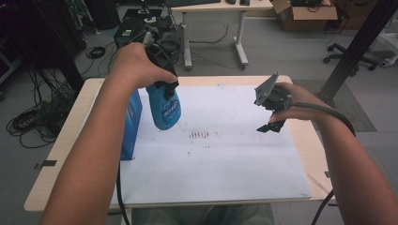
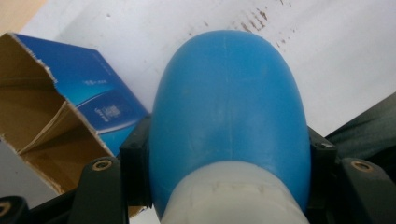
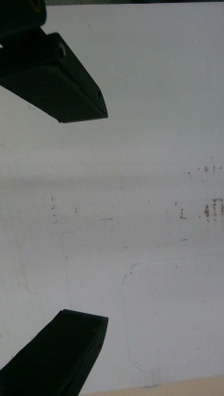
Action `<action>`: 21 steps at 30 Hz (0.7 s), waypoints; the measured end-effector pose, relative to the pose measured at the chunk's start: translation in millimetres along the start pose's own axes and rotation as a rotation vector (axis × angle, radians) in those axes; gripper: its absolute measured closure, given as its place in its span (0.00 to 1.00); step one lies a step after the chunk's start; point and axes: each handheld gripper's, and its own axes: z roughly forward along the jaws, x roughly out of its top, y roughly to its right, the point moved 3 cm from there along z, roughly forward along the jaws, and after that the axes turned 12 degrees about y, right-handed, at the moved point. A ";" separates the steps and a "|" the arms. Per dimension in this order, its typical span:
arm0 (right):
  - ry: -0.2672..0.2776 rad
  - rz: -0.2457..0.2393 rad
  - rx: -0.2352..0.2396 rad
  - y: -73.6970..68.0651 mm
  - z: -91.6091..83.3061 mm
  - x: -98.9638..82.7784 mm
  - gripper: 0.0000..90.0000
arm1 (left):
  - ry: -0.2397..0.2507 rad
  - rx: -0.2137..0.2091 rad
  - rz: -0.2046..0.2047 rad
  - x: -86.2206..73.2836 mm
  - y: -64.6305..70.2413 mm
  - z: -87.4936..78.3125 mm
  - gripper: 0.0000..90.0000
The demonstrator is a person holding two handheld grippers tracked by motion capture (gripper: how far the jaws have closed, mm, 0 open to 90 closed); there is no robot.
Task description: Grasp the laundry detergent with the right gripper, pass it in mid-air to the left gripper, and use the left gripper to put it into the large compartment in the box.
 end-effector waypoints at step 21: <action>-0.064 0.026 0.047 1.6 6.3 -7.6 0.03 | 0.068 0.044 -0.155 -11.4 -42.5 -68.2 0.42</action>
